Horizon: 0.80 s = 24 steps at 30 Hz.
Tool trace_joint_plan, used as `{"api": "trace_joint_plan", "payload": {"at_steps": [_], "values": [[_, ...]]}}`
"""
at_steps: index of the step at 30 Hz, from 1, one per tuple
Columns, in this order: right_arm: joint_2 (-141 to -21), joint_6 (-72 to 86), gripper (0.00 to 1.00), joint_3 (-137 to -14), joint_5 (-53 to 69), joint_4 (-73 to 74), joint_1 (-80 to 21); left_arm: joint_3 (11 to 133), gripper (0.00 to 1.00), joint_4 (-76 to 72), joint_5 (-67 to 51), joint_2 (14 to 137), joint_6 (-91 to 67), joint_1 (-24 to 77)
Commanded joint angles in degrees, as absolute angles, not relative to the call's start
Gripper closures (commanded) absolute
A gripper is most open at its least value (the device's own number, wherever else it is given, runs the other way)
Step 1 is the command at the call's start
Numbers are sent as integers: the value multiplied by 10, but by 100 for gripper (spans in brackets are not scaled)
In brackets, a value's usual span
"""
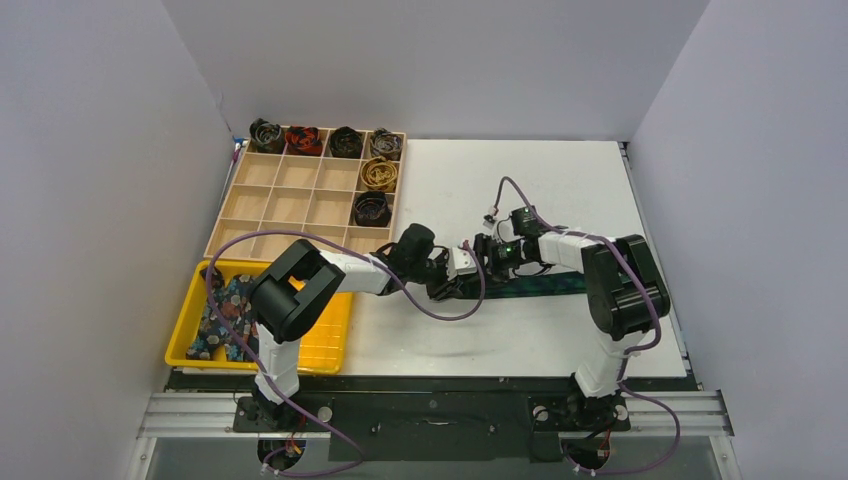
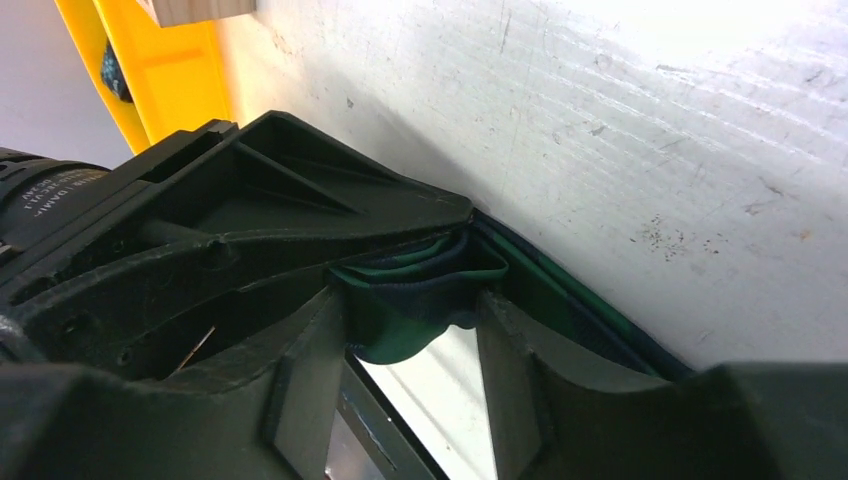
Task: Roll the ties
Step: Roll the tie at the center of the board.
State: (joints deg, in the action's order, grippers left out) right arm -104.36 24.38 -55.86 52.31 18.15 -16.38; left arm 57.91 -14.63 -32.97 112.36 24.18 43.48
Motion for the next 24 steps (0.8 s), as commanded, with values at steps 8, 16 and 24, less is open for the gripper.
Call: {"api": "trace_joint_plan", "payload": {"at_steps": [8, 16, 24], "values": [[-1001, 370, 78, -469, 459, 22, -176, 562, 86, -39, -253, 1173, 244, 435], [-941, 387, 54, -423, 448, 26, -170, 557, 86, -40, -248, 1173, 237, 434], [-963, 375, 83, -426, 436, -5, -177, 558, 86, -43, -249, 1176, 234, 436]]}}
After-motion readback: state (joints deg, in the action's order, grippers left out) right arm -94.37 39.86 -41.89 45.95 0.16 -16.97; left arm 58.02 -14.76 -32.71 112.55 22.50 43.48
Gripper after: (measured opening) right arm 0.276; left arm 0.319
